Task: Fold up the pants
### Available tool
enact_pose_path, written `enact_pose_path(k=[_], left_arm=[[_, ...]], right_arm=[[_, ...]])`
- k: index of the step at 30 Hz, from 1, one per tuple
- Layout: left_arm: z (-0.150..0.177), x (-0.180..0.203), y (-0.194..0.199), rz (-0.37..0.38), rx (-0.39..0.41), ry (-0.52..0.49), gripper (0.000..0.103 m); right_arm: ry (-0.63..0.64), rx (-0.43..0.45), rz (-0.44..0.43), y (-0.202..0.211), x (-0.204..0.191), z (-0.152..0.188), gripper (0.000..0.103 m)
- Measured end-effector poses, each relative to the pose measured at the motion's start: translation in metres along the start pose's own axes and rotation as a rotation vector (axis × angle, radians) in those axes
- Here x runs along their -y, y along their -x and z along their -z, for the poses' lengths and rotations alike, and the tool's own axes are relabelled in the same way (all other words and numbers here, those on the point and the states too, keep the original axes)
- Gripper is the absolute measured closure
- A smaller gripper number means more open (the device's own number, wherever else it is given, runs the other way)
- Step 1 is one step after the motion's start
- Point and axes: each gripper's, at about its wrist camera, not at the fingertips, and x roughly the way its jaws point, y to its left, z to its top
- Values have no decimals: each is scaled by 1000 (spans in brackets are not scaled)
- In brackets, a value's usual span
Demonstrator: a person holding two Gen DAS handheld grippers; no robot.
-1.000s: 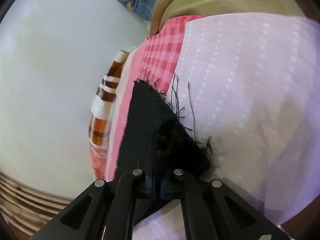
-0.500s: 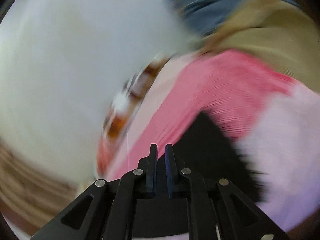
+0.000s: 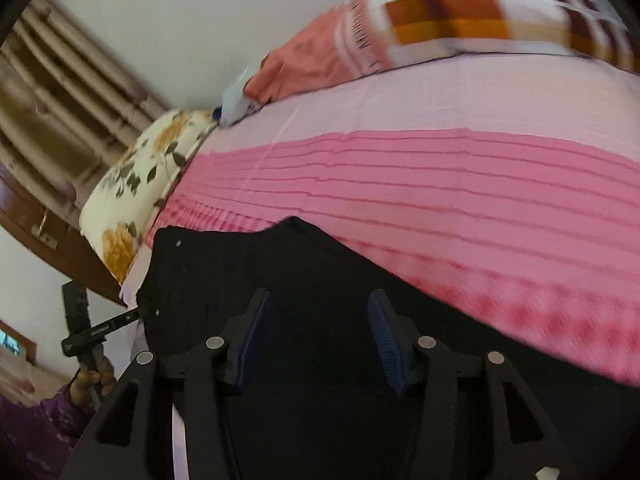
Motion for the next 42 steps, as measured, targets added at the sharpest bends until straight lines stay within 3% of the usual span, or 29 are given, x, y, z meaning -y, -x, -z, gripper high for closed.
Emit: enact_pose_path(k=[5, 9, 14, 17, 22, 27, 33, 39, 42], left_arm=[[1, 2, 1, -6, 6, -9, 70], [0, 1, 0, -2, 1, -2, 68], [0, -1, 0, 1, -3, 11, 63], [1, -2, 0, -1, -4, 16, 60], [0, -4, 0, -5, -4, 17, 58], [1, -4, 0, -10, -5, 13, 56], [1, -7, -1, -18, -3, 17, 51], [2, -10, -1, -25, 5, 31, 43], [2, -10, -1, -25, 3, 34, 42]], right_arm=[[116, -42, 3, -44, -29, -28, 60], [153, -105, 26, -69, -33, -39, 71], [194, -182, 10, -74, -33, -38, 76], [281, -215, 24, -74, -44, -36, 83], [305, -234, 53, -85, -40, -46, 82], [333, -298, 2, -96, -45, -45, 82], [377, -245, 67, -98, -56, -51, 97], [207, -151, 63, -110, -28, -61, 98], [187, -115, 49, -111, -26, -58, 98]])
